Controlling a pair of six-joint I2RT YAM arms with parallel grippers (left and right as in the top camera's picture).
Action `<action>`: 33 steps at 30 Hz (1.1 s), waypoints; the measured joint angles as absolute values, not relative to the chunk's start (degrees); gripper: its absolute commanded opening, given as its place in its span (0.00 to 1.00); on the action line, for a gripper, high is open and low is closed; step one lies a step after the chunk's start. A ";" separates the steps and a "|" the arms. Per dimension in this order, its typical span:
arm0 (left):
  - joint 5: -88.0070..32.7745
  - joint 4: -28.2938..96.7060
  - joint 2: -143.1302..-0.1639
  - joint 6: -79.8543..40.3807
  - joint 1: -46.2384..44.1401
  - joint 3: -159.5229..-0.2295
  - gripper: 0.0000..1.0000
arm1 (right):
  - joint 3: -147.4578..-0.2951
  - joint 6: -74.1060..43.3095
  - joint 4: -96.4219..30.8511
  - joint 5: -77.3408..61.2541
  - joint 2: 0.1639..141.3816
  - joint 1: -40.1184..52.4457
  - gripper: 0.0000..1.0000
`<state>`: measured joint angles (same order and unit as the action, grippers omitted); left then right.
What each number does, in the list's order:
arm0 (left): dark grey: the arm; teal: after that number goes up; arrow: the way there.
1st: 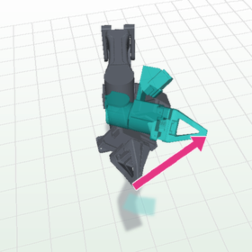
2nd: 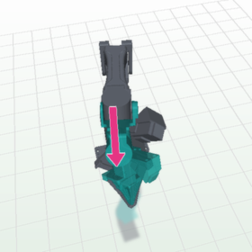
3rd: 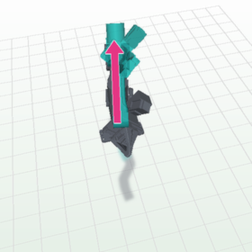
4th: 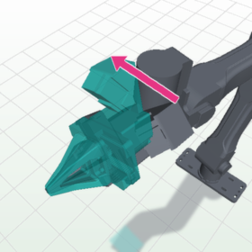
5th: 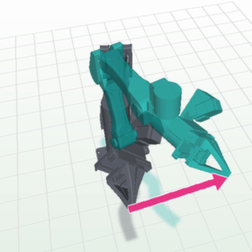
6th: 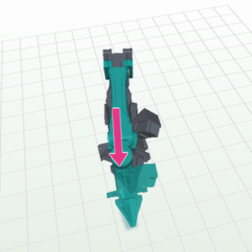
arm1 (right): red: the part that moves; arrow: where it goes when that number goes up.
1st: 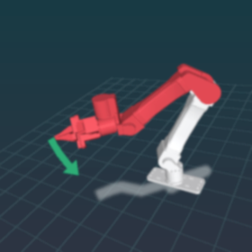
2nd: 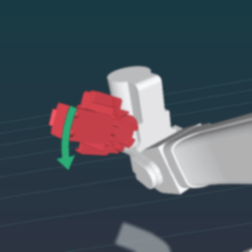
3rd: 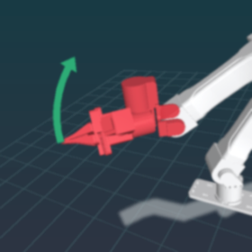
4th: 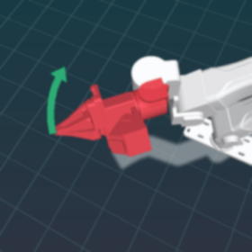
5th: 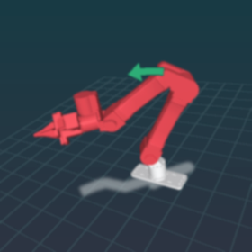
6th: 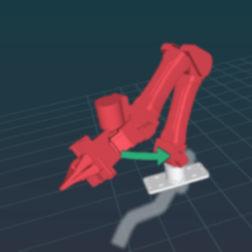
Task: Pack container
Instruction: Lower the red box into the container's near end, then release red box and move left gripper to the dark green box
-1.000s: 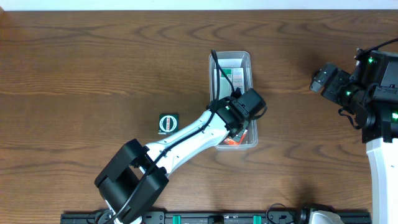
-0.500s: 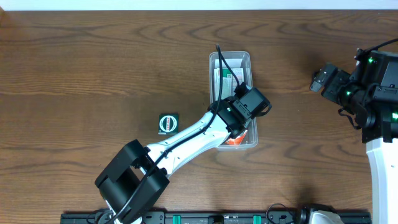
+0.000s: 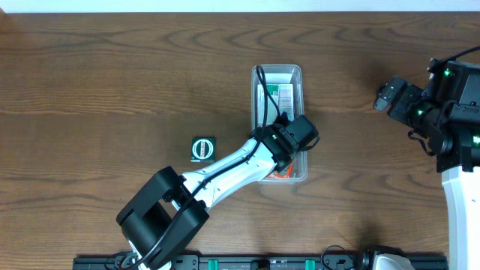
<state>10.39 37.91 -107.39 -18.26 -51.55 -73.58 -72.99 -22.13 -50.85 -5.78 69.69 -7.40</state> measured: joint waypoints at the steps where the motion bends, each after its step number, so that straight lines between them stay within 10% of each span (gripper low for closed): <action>1: 10.24 38.37 -107.39 -18.70 -51.53 -73.58 0.14 | -72.99 -22.13 -50.85 -5.78 69.69 -7.40 0.99; 23: 13.69 44.40 -94.28 -22.96 -51.48 -74.28 0.28 | -72.99 -22.13 -50.85 -5.78 69.69 -7.40 0.99; 33: 22.55 55.64 -77.08 -25.93 -49.93 -74.35 0.95 | -72.99 -22.13 -50.85 -5.78 69.69 -7.40 0.99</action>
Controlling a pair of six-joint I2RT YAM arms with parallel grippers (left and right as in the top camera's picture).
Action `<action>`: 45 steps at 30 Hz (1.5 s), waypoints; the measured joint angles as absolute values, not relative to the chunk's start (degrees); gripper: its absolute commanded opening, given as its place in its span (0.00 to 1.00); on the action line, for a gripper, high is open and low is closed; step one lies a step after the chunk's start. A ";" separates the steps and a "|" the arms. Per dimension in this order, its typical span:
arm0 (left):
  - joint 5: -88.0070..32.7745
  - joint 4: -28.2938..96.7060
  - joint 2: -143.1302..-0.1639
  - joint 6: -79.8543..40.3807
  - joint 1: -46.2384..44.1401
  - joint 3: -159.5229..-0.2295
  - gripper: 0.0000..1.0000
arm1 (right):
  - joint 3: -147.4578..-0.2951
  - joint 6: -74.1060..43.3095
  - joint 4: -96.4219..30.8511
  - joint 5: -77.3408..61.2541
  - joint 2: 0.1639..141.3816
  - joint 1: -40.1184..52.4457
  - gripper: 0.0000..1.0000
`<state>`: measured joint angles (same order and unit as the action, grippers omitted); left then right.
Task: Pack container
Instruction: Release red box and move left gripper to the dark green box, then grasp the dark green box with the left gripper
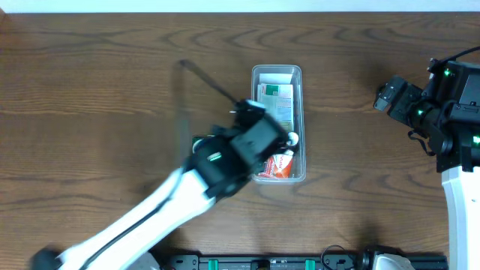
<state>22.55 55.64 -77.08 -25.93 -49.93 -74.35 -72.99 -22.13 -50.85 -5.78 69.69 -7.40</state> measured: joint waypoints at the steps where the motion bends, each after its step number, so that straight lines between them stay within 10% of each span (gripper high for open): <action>1: 23.09 56.90 -75.20 -25.76 -48.75 -74.39 0.98 | -72.99 -22.13 -50.83 -5.78 69.69 -7.40 0.99; 16: 7.77 51.62 -87.29 -19.16 -22.26 -67.79 0.98 | -72.99 -22.13 -50.85 -5.78 69.69 -7.40 0.99; 33: -1.19 45.98 -109.65 -13.06 -20.38 -67.79 0.99 | -72.99 -22.13 -50.85 -5.78 69.69 -7.40 0.99; 45: -1.74 45.41 -109.82 -13.13 -20.40 -67.94 0.57 | -72.99 -22.13 -50.85 -5.78 69.69 -7.40 0.99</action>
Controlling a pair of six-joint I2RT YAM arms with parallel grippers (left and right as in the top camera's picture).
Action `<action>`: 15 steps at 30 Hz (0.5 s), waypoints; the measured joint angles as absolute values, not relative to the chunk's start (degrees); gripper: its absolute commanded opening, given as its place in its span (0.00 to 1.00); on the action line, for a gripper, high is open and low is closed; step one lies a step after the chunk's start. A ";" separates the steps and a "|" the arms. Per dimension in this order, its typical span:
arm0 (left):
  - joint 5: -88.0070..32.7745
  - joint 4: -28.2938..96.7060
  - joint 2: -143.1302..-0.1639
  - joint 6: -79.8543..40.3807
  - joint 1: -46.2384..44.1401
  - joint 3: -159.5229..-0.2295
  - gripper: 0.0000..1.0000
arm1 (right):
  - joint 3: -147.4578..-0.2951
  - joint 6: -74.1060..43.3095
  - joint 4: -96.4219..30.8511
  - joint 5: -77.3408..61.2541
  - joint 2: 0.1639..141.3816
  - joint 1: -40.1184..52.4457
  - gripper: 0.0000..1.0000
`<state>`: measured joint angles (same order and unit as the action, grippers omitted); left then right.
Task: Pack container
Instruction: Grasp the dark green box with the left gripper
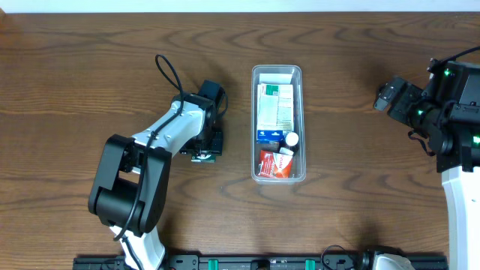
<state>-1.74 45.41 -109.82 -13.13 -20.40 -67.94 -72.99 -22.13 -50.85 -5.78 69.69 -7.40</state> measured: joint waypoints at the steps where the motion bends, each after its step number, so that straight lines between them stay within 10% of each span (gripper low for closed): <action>1: -1.72 45.63 -109.82 -13.21 -20.40 -67.94 0.57 | -72.99 -22.13 -50.85 -5.78 69.69 -7.40 0.99; 15: -1.26 53.58 -88.44 -15.64 -24.18 -67.90 0.54 | -72.99 -22.13 -50.85 -5.78 69.69 -7.40 0.99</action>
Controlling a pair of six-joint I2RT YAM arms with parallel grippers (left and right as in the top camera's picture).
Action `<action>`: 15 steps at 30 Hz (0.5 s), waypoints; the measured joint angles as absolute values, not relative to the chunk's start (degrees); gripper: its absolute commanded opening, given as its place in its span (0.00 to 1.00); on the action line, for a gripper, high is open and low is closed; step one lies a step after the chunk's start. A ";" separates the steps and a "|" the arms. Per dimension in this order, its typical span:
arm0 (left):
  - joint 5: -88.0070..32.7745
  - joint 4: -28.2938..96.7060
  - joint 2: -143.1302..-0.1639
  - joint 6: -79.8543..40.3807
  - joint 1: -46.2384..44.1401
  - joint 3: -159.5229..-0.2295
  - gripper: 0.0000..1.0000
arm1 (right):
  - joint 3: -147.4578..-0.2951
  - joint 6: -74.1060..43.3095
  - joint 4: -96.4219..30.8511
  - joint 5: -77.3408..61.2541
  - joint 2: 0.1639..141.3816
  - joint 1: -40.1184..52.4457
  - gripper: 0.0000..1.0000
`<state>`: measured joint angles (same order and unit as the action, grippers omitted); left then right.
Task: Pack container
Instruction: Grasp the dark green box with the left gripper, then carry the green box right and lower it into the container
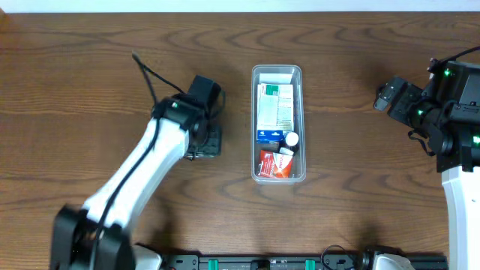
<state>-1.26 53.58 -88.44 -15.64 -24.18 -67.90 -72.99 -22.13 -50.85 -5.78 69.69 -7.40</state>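
A clear plastic container stands at the table's centre. It holds a green-and-white box, a small white bottle and a red-orange packet. To its left, my left gripper points down at the spot of a small black square item, which its fingers almost entirely cover. Whether the fingers are closed on it does not show. My right gripper hangs far to the right, nothing near it, its finger state unclear.
The left arm runs diagonally from the lower left towards the container's left side. The right arm's body fills the right edge. Dark wood table surrounds the container.
The left arm has straightened and its elbow has swung out towards the lower left. The gripper stays over the black square item beside the container. The right arm is unchanged.
My left gripper was first inside the container over its near end. It then stood at the container's left wall, with a red-orange packet and bottle showing inside. Later it was over the black square item to the left, where it remains.
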 measured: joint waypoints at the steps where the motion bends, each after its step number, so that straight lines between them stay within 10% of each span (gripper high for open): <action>1: -1.19 53.56 -86.19 -16.58 -25.71 -67.90 0.54 | -72.99 -22.13 -50.85 -5.76 69.69 -7.40 0.99; 15: 1.69 41.15 -81.58 -34.98 -53.56 -67.92 0.54 | -72.99 -22.13 -50.85 -5.78 69.69 -7.40 0.99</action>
